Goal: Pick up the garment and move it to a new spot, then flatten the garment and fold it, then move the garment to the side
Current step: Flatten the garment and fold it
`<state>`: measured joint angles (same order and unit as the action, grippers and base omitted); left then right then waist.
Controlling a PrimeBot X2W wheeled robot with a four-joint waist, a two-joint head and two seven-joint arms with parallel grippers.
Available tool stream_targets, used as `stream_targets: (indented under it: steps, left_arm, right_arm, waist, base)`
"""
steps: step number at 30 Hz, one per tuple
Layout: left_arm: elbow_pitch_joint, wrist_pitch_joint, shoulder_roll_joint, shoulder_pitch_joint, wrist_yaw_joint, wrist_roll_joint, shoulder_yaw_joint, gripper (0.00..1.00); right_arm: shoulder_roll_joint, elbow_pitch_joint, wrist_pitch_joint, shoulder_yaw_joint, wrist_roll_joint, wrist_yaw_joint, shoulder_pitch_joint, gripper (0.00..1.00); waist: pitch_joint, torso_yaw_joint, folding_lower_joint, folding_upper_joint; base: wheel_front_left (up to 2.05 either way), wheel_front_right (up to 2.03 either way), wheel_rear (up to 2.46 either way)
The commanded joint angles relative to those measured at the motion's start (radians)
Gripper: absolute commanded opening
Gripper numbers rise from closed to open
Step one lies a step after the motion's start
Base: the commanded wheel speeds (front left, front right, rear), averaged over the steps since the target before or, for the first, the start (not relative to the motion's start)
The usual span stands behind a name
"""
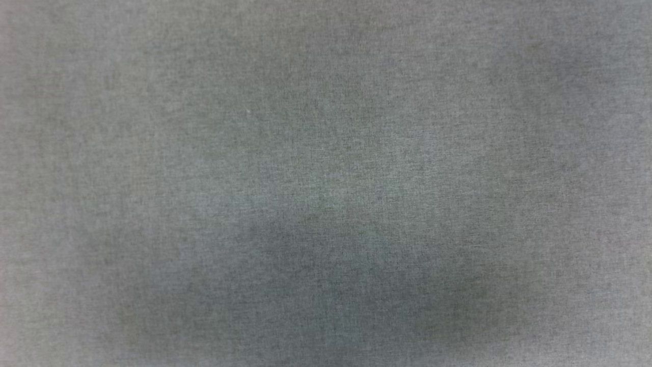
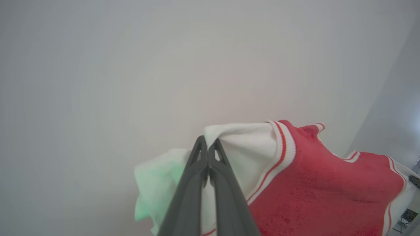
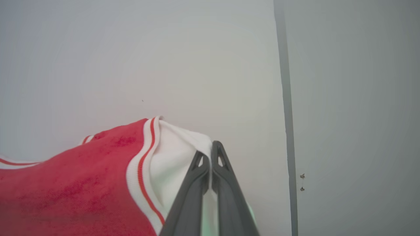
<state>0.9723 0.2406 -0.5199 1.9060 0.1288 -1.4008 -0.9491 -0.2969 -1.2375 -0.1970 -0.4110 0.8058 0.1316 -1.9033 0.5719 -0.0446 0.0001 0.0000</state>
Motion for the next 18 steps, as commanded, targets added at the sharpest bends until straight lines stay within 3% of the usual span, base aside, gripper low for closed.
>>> stream_targets:
  steps: [1, 7, 18]
  left_arm:
    - [-0.026, -0.003, -0.01, -0.037, 0.002, -0.013, -0.002, 0.0]
    - [-0.212, -0.006, -0.079, -0.269, 0.002, -0.086, -0.023, 0.0]
    - [-0.461, 0.017, -0.174, -0.743, 0.003, -0.184, -0.052, 0.0]
  right_arm:
    - [-0.011, 0.014, 0.007, -0.011, 0.008, -0.001, 0.03, 0.0]
    - [-0.065, 0.157, 0.086, -0.085, 0.072, -0.001, 0.24, 0.0]
    - [-0.238, 0.511, 0.265, -0.205, 0.266, -0.001, 0.716, 0.0]
  waist:
    - [-0.014, 0.003, -0.0001, 0.0]
    - [-0.088, 0.008, -0.0001, 0.0]
    - [-0.304, 0.018, -0.0001, 0.0]
  base:
    - [0.0, 0.0, 0.0]
    - [0.0, 0.0, 0.0]
    - [0.0, 0.0, 0.0]
